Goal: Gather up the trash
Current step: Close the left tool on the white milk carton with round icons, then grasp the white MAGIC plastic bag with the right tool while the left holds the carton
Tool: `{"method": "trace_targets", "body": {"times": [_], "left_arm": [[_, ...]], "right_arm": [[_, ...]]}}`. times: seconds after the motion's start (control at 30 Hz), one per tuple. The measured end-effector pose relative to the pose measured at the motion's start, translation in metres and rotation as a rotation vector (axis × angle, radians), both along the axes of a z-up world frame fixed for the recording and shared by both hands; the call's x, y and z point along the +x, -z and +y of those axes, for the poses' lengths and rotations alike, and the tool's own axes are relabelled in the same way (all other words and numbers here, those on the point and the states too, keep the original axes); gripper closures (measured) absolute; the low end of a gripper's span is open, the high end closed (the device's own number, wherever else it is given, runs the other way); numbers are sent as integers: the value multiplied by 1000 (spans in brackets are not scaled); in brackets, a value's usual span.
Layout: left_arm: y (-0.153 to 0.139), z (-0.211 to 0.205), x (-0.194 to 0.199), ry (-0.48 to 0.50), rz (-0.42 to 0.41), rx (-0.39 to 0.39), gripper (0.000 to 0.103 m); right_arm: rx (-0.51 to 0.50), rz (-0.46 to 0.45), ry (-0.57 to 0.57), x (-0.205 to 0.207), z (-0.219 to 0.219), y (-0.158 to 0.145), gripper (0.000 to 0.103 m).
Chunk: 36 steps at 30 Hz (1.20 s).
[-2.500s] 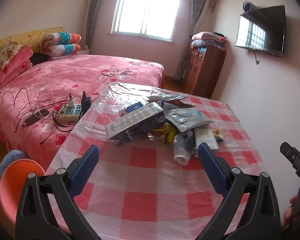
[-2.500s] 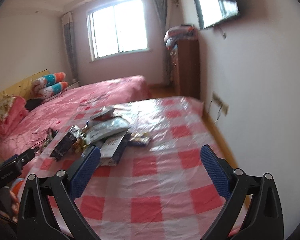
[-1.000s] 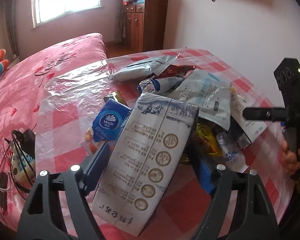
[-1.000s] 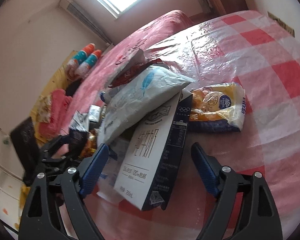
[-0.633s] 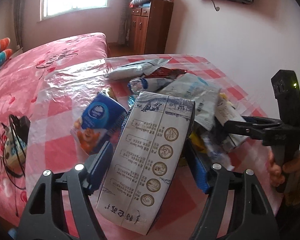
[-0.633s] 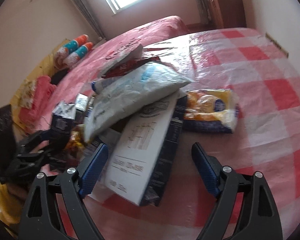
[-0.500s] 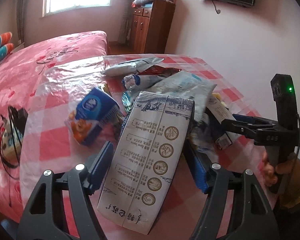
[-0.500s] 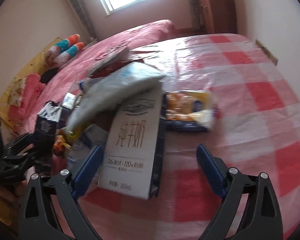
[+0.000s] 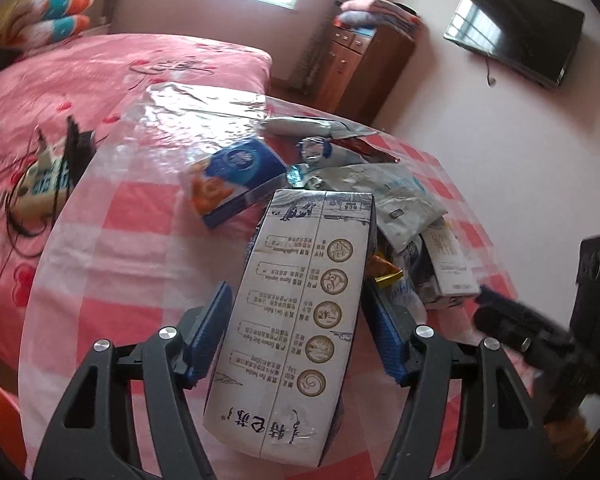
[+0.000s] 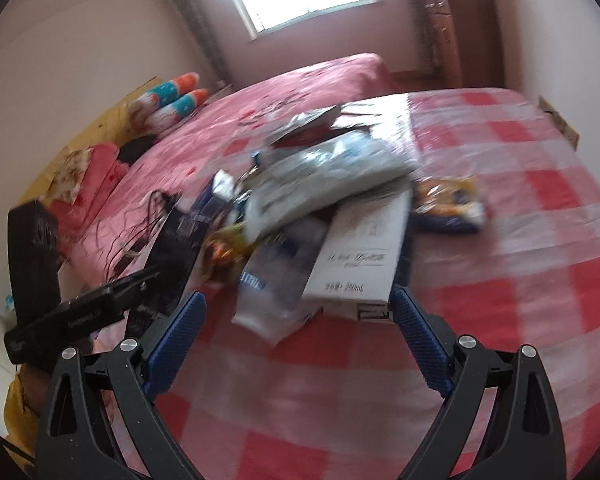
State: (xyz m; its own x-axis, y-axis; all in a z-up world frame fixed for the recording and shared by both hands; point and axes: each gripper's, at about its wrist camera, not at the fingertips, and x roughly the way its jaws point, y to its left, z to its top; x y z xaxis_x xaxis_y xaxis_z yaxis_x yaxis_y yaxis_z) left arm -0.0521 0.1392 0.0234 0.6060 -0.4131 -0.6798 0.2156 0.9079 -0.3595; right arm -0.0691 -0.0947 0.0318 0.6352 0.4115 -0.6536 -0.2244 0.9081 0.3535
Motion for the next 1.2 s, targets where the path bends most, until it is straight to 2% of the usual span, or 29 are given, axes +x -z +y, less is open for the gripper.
{"method": "trace_targets", "body": {"times": [0.13,0.27,0.43,0.5,0.6,0.7,0.8,0.87,0.93,0.97,1.2], "left_arm": [[-3,14,-10,-43,-4,-49,36],[-5,24,-21,-64,-11,-58,36],[-6,32,-34,-92,-22,-66,36],[-5,35,-37,-104,-20,-72,36],[-1,39,-40,-115,-9,-81,36],[2,44,-44,-129,-3,-91,36],[4,47,-45,-136,-2,-93,36],[3,47,-46,-135,-4,-91,36],[4,47,-49,-138,-7,-89,36],[4,47,-50,-139,-8,-91,36],[4,50,-57,-140,-9,-101,36]], "right_arm": [[-53,-67,18,-13,10,-12,10],[-82,-113,56,-16,8,-21,10],[-49,-84,-39,-8,29,-17,10],[-72,-73,-72,-2,43,-11,10],[-140,-71,-100,6,62,-1,20],[-278,-91,-99,16,82,7,22],[-352,-86,-80,24,89,13,36],[-383,-67,-65,31,87,20,52],[-426,-74,-42,33,84,24,58],[-433,-71,-33,34,81,24,65],[-346,-50,-4,27,47,22,66]]}}
